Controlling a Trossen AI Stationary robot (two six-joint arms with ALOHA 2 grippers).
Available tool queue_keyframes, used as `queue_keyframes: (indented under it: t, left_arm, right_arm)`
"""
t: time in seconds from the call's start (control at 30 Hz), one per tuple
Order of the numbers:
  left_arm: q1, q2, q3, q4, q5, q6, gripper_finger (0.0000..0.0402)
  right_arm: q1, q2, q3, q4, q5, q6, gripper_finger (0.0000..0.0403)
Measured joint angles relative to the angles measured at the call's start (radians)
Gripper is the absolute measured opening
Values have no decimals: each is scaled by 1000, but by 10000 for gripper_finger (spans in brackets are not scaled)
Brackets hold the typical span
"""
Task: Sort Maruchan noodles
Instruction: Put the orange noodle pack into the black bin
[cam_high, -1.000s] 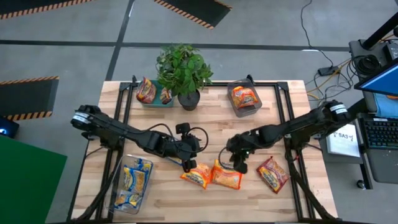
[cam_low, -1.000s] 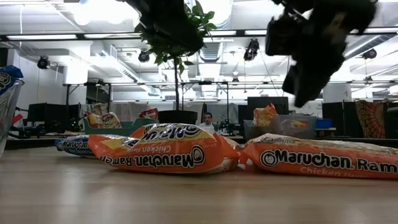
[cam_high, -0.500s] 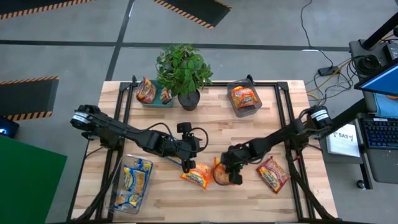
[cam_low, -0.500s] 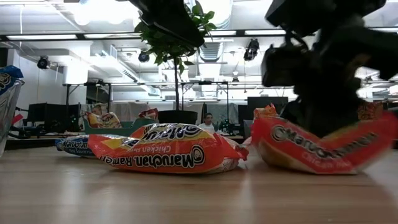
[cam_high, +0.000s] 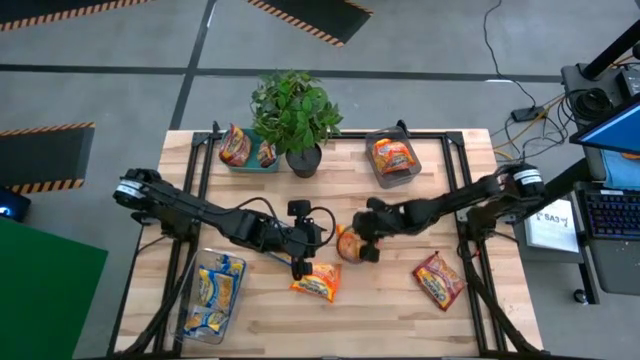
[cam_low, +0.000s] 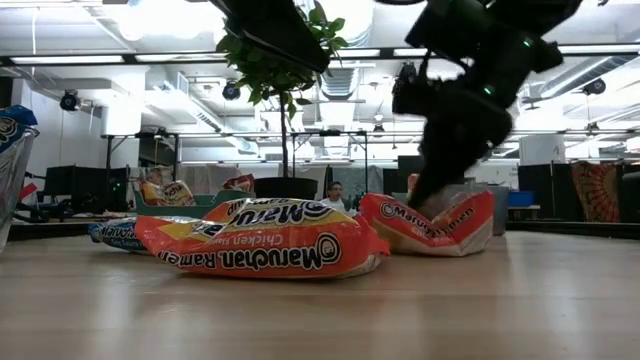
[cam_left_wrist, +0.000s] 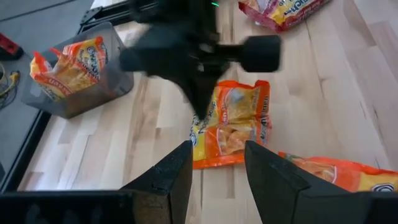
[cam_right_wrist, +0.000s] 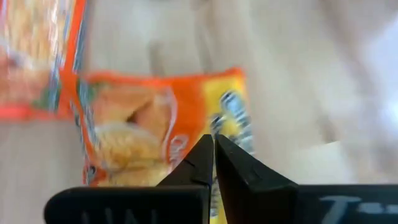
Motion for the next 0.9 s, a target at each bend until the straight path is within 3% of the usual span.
queue_keyframes:
  t: [0.13,0.47,0.67,0.9]
  left_arm:
    - [0,17,-3,41,10,53,129]
    - [33,139,-4,230,191,259,129]
    - [80,210,-6,240,249,274,129]
    - [127,283,-6,268,345,296,115]
  right_arm:
    - [-29,-103,4,-41,-4,42,9]
    - [-36,-341,5,-346,-20,394,9]
    - [-31,-400,-41,-422,-138,569,9]
    - [-32,-413,-138,-414,-176,735,22]
